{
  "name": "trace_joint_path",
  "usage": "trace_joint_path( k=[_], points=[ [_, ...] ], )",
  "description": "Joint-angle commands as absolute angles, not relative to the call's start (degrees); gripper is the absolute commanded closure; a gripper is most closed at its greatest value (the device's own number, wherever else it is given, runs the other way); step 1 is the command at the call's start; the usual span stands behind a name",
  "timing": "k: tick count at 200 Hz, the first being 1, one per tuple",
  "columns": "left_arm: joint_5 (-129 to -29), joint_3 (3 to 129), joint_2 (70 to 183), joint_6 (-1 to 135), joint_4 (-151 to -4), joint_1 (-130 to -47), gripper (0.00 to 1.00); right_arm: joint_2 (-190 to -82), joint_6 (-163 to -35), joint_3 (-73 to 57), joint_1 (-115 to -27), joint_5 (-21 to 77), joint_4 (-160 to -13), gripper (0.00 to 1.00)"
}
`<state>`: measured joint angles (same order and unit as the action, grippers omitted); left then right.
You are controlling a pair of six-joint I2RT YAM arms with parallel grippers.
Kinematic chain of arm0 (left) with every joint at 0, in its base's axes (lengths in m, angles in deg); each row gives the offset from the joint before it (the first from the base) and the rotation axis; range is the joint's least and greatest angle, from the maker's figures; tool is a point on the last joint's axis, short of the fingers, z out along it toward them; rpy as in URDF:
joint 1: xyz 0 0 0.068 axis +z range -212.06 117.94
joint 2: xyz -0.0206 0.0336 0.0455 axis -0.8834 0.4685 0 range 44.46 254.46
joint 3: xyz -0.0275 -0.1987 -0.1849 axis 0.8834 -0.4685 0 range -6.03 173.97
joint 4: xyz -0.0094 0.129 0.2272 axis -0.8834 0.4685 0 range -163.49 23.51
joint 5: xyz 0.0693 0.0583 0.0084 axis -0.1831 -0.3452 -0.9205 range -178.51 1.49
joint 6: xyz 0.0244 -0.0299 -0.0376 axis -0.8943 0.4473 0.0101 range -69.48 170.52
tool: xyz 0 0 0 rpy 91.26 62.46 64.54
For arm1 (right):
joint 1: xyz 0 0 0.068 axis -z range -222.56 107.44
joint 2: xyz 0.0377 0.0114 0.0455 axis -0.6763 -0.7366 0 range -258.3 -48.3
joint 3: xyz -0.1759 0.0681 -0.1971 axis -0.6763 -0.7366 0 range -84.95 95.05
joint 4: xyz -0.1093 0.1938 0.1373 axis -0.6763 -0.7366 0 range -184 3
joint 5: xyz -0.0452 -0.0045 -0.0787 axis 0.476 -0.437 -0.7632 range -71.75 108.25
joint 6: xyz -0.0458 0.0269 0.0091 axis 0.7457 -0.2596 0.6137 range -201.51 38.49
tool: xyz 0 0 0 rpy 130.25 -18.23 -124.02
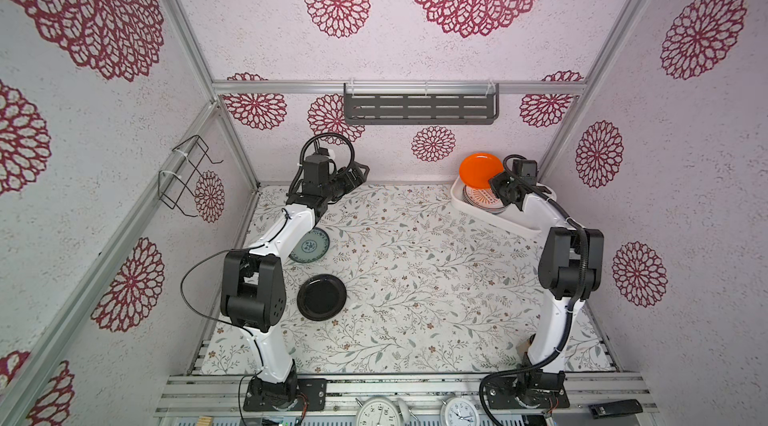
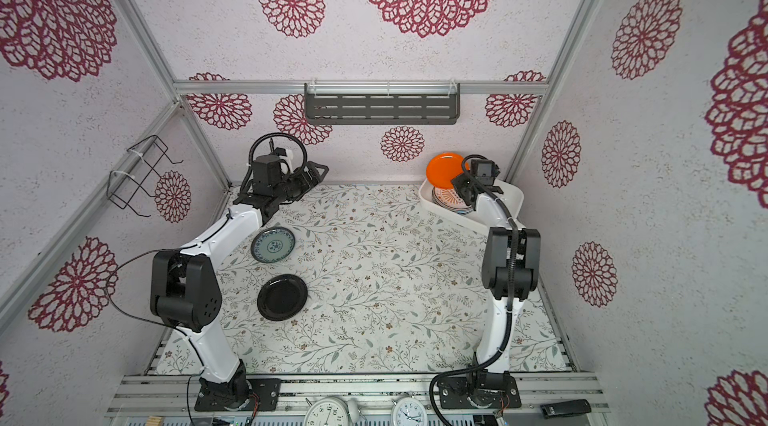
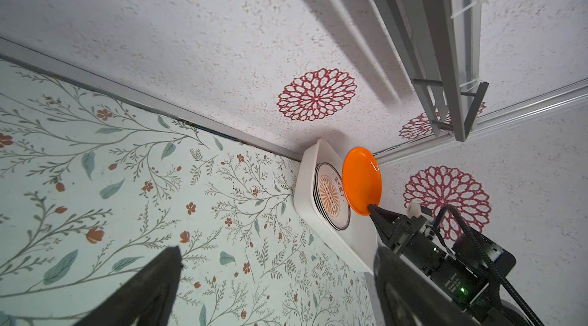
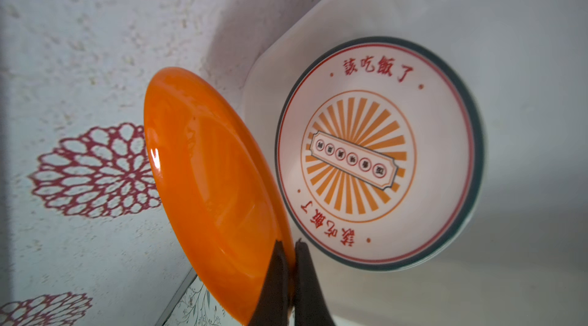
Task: Place the plates into the plastic bin on the countertop
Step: 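Carry the orange plate with the right gripper over the white bin, then lower the orange plate onto the stack and open the right gripper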
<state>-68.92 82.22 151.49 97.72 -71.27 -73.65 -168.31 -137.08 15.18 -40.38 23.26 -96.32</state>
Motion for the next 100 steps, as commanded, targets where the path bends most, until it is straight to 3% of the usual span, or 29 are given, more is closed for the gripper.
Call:
trace_joint_path(
  k=[1, 100],
  points=[
    [-69.82, 85.13, 153.76, 97.89, -72.26, -73.33, 0.03, -169.61, -138.25, 18.49, -39.17, 21.43, -97.36, 1.00],
    [-69.98, 87.23, 156.43, 99.83, -71.31, -70.70, 0.03, -174.38, -139.47, 19.46, -37.48, 22.03, -102.09, 1.00]
  ],
)
